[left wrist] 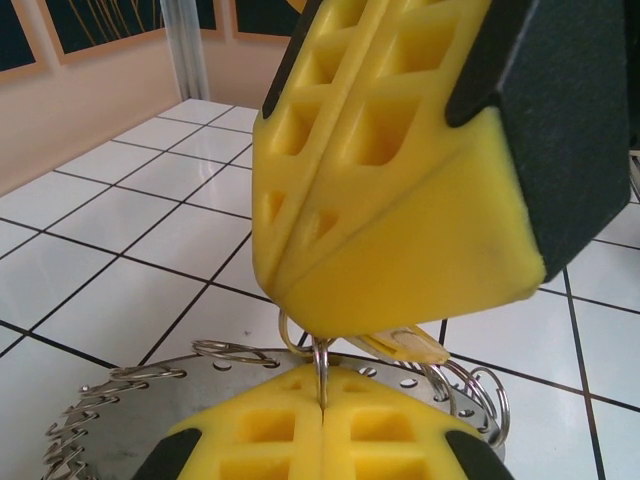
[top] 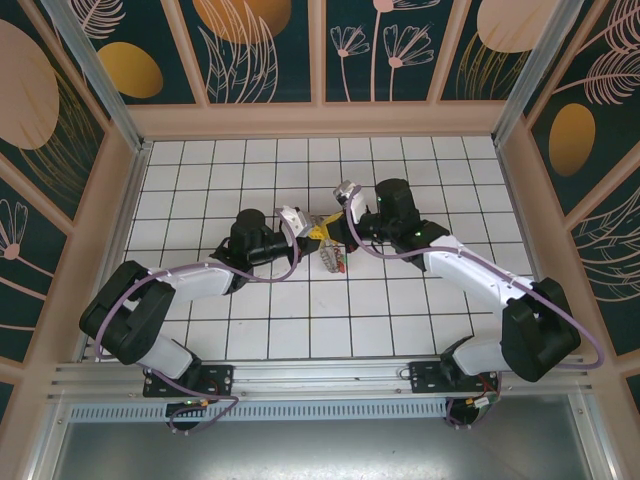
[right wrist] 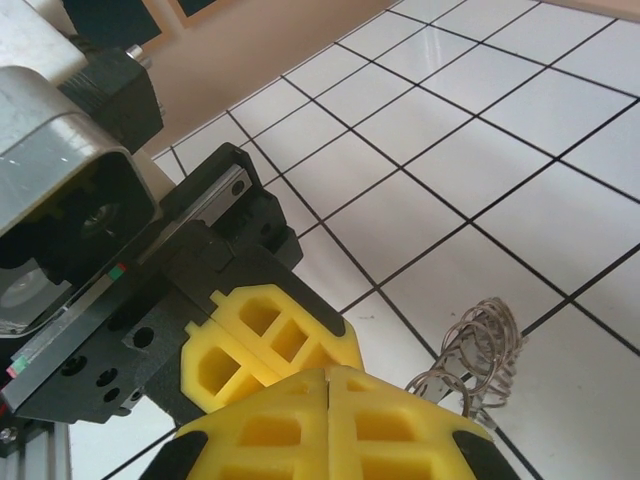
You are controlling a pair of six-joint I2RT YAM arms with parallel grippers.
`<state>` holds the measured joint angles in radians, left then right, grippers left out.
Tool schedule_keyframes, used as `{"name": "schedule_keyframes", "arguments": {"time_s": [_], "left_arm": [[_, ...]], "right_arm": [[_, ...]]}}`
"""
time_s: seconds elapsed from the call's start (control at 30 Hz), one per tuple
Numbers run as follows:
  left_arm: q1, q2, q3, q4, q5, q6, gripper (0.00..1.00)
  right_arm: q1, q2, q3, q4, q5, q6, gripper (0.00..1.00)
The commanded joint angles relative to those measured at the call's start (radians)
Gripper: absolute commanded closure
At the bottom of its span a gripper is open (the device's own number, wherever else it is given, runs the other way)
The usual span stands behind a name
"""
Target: Put the keys on the keyring
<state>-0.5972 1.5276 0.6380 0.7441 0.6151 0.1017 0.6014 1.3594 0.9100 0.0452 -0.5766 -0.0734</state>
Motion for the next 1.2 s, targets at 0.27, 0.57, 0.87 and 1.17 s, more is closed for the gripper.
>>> {"name": "schedule_keyframes", "arguments": {"time_s": [0.27,0.57,0.87,1.17], "left_arm": [[-0.007,-0.043,0.01,0.046,-0.005,0.006,1.0],[-0.007,-0.04,0.005,0.076,-0.002,-0.008,1.0],[-0.009,-0.03,0.014,0.036,0.02,0.006,1.0],[-0.008,-0.025,0.021,0.018,0.015,0.009,1.0]], "right_arm": [[-0.018,-0.068,-0.055,0.102,0.094,0.029,1.0],[-0.046,-0.089,-0.109,0.143,0.062,0.073,1.0],[-0.037,-0.083,-0.088,0.165,0.004,0.076,1.0],[-0.014,-0.044,-0.012,0.076,-0.013,0.01,1.0]]}}
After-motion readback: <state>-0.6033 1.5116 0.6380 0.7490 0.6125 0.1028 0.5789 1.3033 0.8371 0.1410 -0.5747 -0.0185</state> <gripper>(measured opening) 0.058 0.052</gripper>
